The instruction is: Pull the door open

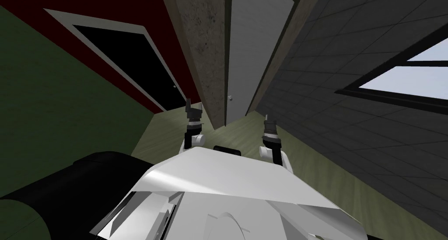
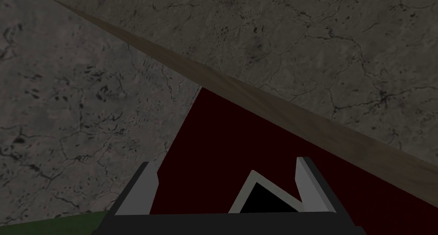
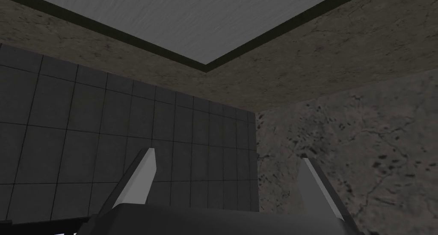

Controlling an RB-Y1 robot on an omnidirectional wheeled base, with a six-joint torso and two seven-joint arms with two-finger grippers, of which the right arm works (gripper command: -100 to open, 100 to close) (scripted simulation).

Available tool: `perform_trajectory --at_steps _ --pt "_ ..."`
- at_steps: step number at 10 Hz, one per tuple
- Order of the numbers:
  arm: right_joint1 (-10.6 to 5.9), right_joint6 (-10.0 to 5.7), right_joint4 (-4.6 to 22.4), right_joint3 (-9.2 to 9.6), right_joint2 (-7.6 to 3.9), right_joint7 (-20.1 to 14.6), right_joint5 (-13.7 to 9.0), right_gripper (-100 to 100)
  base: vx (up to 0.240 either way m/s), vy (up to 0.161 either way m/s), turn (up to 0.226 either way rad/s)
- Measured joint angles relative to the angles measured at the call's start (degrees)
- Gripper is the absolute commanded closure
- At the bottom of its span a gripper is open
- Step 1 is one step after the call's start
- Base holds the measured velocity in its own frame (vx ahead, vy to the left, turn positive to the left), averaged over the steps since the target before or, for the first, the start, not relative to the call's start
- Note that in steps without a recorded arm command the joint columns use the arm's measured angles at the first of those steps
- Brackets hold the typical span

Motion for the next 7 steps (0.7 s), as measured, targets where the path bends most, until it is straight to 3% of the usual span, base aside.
perform_trajectory --at_steps 7 --pt "-3.09 0.57 7.62 0.42 -1.57 7.12 5.06 -100 0.099 -0.021 0.140"
